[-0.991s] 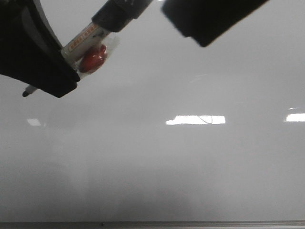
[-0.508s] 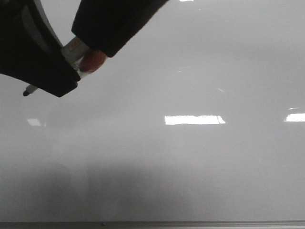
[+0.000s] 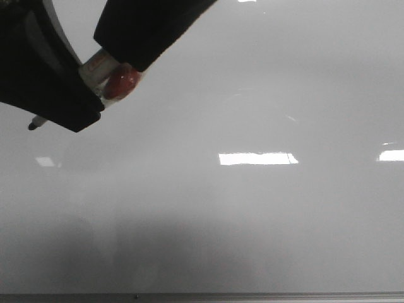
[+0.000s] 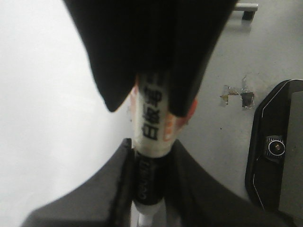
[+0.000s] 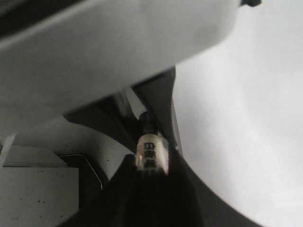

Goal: Write number 9 on whiteboard

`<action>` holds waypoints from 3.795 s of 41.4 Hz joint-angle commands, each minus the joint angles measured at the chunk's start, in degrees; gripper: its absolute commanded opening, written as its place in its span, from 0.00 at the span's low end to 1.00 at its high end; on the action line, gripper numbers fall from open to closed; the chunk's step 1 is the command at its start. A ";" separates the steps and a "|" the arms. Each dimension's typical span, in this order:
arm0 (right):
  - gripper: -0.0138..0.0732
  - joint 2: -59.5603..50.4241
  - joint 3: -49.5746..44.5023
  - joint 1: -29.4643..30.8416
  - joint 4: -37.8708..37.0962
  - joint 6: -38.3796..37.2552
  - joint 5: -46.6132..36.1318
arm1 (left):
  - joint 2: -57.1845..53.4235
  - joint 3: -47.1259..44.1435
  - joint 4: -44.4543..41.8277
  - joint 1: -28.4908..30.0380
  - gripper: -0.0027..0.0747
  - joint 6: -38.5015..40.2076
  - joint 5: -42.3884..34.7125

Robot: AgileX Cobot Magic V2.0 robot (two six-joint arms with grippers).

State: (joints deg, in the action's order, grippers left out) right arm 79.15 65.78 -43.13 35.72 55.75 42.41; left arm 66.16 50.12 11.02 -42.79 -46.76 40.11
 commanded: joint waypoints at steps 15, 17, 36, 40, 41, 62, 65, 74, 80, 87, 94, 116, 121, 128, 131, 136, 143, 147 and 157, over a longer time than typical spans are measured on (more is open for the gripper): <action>0.08 -7.88 -4.63 14.21 7.69 0.05 -2.40 | -11.93 -1.84 1.54 9.20 0.67 11.65 -4.96; 0.08 -7.93 -5.57 15.95 8.64 0.05 -3.78 | -14.97 -3.95 3.14 11.26 0.60 11.65 -6.03; 0.08 4.51 -3.32 17.78 20.29 0.05 -26.19 | -34.89 -19.41 14.46 19.10 0.01 11.65 -12.43; 0.08 8.12 -0.28 17.65 20.64 0.05 -26.82 | -34.89 -19.41 14.46 19.10 0.01 11.65 -12.43; 0.08 8.94 0.43 17.57 20.76 0.05 -26.68 | -34.89 -19.41 14.46 19.10 0.01 11.65 -12.43; 0.09 11.30 0.21 19.94 17.90 0.23 -21.24 | -34.89 -19.41 14.46 19.10 0.01 11.65 -12.43; 0.09 9.55 0.21 20.73 17.90 0.23 -22.82 | -34.89 -19.41 14.46 19.10 0.01 11.65 -12.43; 0.09 8.43 1.63 20.84 17.86 0.50 -23.76 | -34.89 -19.41 14.46 19.10 0.01 11.55 -12.51; 0.09 8.71 1.76 20.84 17.06 0.50 -21.58 | -34.89 -19.41 14.46 19.10 0.01 11.55 -12.56; 0.09 12.59 -0.65 20.43 14.49 0.50 -16.83 | -34.89 -19.41 14.46 19.10 0.01 11.55 -12.56; 0.09 17.35 -4.79 19.30 14.42 0.50 -17.01 | -34.89 -19.41 14.46 19.10 0.01 11.55 -12.56; 0.09 1.38 -4.88 4.37 10.90 20.48 -10.27 | -25.41 -12.52 14.46 19.10 0.68 0.71 -4.55; 0.09 0.82 -4.82 2.18 10.90 21.11 -10.21 | -16.88 -8.72 14.58 15.52 0.76 -3.45 -0.46; 0.09 -0.05 -4.82 0.00 10.90 21.11 -9.18 | -9.68 -6.94 9.51 7.16 0.64 -3.72 -3.45; 0.09 -0.67 -4.82 -0.68 10.97 21.11 -8.95 | -8.24 -6.63 8.87 5.56 0.60 -3.72 -3.45; 0.09 -2.10 -4.75 -1.74 11.21 21.11 -9.00 | -7.10 -6.54 8.87 4.94 0.56 -3.72 -4.01; 0.09 -2.80 -4.75 -2.92 11.21 21.11 -8.94 | -7.12 -6.54 10.56 4.94 0.56 -3.83 -6.74; 0.09 -2.80 -4.75 -3.33 11.21 21.11 -9.00 | -7.12 -6.54 12.36 4.94 0.56 -3.95 -7.11; 0.09 -2.74 -4.75 -3.34 10.85 21.21 -9.84 | -7.12 -6.54 13.04 4.94 0.33 -3.95 -6.51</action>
State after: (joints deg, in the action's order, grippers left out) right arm 78.54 59.32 -46.37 45.23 76.37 34.32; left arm 59.64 41.63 22.26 -37.40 -50.79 36.14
